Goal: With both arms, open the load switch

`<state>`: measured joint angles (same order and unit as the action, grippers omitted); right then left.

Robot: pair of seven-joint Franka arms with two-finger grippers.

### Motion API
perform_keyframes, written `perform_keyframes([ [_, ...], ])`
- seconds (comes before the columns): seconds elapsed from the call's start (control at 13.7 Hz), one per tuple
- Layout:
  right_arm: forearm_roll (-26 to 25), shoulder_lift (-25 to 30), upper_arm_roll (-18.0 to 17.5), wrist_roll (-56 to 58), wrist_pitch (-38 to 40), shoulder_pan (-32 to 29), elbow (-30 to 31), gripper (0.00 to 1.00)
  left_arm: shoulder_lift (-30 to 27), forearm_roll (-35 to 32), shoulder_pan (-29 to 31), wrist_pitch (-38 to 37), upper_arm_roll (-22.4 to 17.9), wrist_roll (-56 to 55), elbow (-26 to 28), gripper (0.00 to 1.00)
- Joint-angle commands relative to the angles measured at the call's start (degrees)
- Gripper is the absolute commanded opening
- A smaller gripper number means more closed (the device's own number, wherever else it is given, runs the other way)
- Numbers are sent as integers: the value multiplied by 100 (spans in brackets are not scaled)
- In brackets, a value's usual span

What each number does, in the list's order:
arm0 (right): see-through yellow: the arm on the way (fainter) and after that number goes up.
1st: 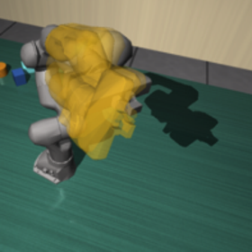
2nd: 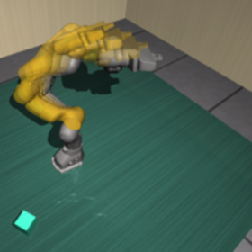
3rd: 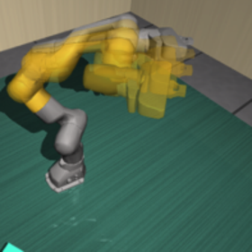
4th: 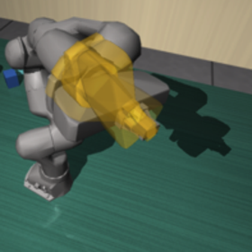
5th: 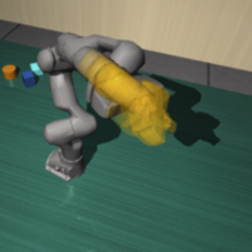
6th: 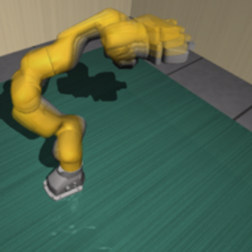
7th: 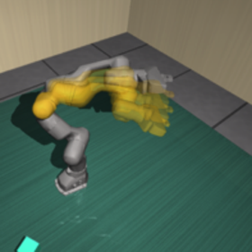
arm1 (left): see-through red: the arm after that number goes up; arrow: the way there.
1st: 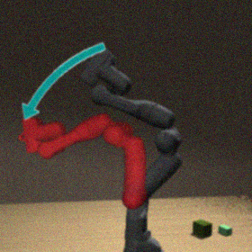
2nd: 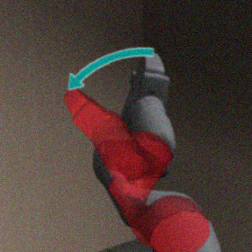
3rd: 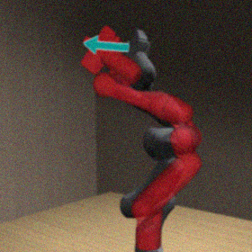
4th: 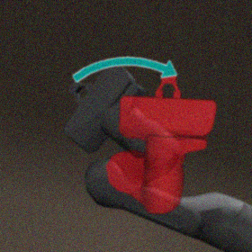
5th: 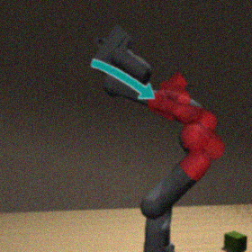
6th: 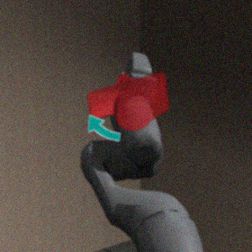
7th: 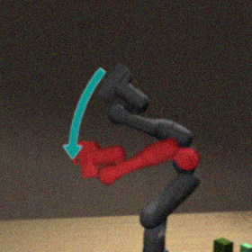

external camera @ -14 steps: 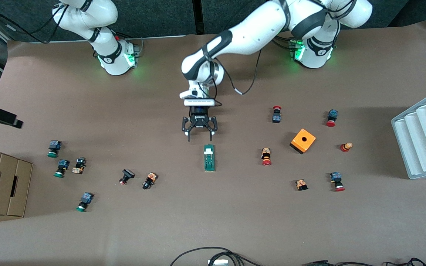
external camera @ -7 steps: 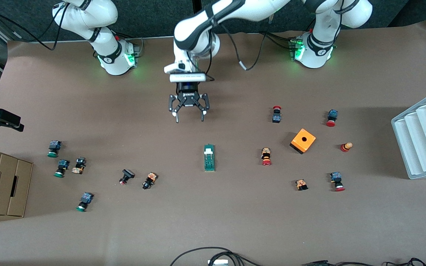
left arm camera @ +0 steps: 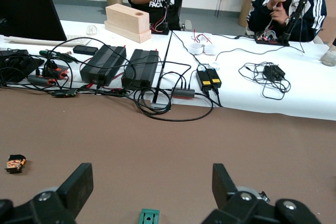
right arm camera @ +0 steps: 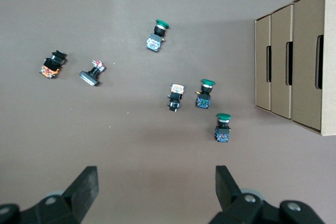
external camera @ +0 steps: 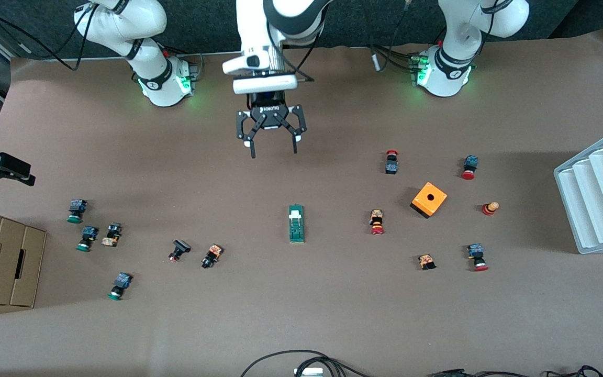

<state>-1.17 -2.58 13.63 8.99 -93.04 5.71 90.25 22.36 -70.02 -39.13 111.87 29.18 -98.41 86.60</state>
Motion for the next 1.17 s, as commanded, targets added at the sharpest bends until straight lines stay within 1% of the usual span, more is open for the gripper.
perform_keyframes([
  [0.0,81,3,0,-12,-241,-9,37,99,-274,566,203,71,61,724,-90,100],
  [0.07,125,3,17,-12,-250,-35,37,99,-432,890,282,106,61,1058,-99,100],
  [0.22,187,-5,26,-3,-267,-44,37,99,-775,1585,624,133,61,1656,-99,100],
  [0.36,222,-14,9,-11,-268,-9,46,99,-1092,2200,949,247,61,2542,-90,100],
  [0.58,222,-23,0,-20,-487,166,37,99,-1400,2833,1450,256,61,3466,-90,100],
  [0.8,222,-32,8,-12,-496,167,46,99,-1655,3510,1916,247,53,4433,-108,100],
  [0.95,222,-32,8,-12,-496,158,46,99,-1787,4142,2145,187,-174,5214,-230,100],
  [1.09,231,-41,8,-12,-496,158,46,99,-1936,4888,2347,134,-595,6215,-266,100],
])
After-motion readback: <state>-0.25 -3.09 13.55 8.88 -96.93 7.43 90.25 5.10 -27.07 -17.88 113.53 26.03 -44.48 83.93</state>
